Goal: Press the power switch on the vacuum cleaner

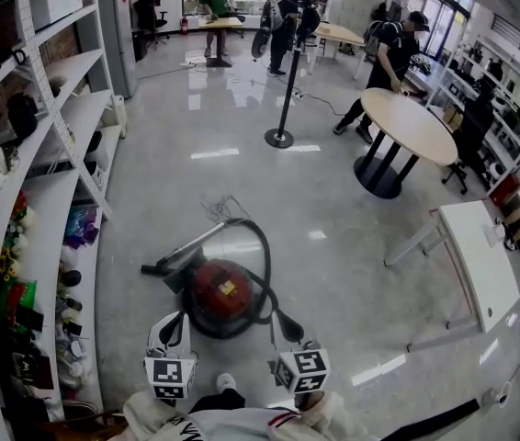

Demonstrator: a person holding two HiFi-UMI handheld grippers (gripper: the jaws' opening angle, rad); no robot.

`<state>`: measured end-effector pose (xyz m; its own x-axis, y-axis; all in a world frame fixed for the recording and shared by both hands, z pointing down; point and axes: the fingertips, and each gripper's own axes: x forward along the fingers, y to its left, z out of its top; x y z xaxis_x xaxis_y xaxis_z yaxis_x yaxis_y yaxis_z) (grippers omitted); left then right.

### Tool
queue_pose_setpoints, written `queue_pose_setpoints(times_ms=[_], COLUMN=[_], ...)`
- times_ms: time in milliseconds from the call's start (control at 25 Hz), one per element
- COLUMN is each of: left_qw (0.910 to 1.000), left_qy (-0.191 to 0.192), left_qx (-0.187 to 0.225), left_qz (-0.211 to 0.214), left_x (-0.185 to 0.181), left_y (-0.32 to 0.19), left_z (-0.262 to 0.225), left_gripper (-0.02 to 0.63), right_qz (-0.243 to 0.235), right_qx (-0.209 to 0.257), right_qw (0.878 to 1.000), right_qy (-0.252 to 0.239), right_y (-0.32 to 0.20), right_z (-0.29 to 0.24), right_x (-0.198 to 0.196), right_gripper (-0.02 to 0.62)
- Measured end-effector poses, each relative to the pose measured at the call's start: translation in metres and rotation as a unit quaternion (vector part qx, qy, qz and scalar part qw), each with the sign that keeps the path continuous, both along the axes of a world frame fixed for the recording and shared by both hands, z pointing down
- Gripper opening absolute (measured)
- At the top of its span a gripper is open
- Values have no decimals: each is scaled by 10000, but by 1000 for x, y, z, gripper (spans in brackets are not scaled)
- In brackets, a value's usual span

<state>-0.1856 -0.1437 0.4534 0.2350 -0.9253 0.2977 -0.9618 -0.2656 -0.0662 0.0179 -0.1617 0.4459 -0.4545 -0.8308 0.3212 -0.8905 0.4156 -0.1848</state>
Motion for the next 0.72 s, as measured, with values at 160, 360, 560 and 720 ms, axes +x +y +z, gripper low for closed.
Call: queue_pose_setpoints(times_ms=[160,360,560,720], left_qw=[10000,9999,9998,9996], left_qy=[25,107,131,130], left_qx=[-18,-98,-114,-211], left_qz=[41,86,124,164], left_x=[-9,-11,-11,-8], left_y=[-7,-11,-13,-13], left_z=[5,7,15,24], left_gripper=[0,0,0,0], right_qz=[44,46,95,76], right_qx=[-53,-103,-143,-178], right_qw=[10000,9998,9996,9995], right_qy=[72,158,219,256], right_y=[-3,-7,-5,-4], right_z=[3,3,2,4], right_x=[-7,-11,-9,-9], right_gripper=[1,2,2,2])
